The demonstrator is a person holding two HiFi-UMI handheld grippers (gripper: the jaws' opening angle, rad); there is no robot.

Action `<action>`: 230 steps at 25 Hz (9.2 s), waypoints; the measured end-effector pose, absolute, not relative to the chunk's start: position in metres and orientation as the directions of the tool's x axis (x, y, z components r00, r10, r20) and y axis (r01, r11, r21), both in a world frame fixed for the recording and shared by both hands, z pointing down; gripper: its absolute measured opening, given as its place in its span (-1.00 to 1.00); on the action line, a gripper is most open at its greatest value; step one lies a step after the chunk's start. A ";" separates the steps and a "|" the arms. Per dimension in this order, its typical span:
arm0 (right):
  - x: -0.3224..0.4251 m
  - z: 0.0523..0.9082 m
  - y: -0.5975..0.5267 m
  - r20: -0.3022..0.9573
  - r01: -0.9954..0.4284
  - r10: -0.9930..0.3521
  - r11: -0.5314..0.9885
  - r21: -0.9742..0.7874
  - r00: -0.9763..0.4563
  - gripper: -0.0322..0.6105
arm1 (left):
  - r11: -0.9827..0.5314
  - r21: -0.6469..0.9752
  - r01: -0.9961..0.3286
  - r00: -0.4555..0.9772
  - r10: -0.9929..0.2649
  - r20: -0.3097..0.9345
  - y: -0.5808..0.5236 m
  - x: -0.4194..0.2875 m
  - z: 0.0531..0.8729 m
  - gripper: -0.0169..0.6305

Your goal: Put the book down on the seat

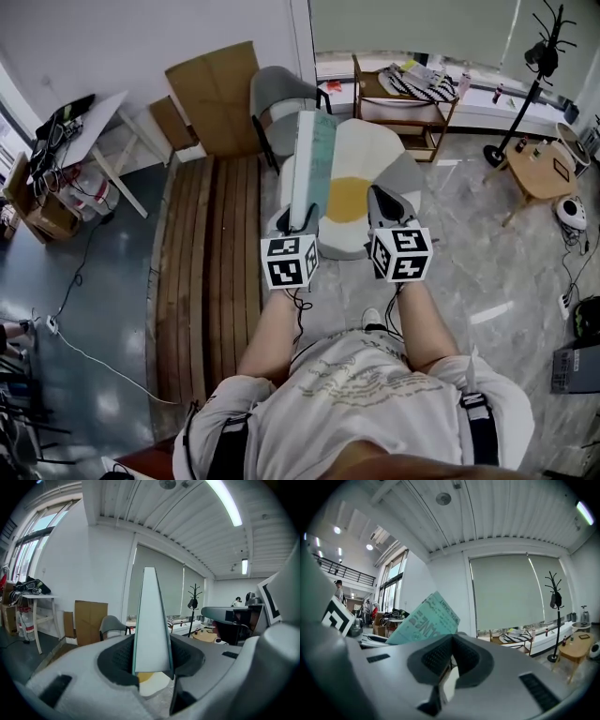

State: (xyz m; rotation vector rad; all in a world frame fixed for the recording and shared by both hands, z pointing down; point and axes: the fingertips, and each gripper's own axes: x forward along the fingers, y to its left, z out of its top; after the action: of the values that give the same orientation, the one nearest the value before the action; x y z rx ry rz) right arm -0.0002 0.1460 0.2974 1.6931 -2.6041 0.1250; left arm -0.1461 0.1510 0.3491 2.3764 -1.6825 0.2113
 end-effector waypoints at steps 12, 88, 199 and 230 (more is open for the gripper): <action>0.042 0.290 0.044 0.072 -0.883 -0.881 0.467 -0.039 -0.469 -0.82 | -0.258 0.157 -0.953 0.291 -0.923 0.250 0.059 -0.104 0.344 -0.41; -0.011 0.339 -0.335 0.173 -0.865 -0.848 0.493 -0.094 -0.502 -0.82 | -0.167 0.207 -0.964 0.241 -0.880 0.410 -0.319 -0.168 0.410 -0.41; -0.030 0.698 -0.352 0.694 -0.759 -0.445 0.610 -0.227 -0.566 -0.82 | 0.188 0.441 -0.878 0.167 -0.743 0.649 -0.304 -0.169 0.748 -0.89; -0.018 0.255 -0.453 -0.012 -0.808 -0.811 0.583 -0.089 -0.584 -0.82 | -0.059 0.019 -0.998 0.061 -0.985 0.162 -0.403 -0.152 0.265 -0.89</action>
State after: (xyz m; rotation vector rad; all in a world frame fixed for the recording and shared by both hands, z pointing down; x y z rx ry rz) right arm -0.0183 -0.4526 0.2546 1.4540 -2.8407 0.1179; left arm -0.1521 -0.4030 0.2649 2.1933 -2.0649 0.1590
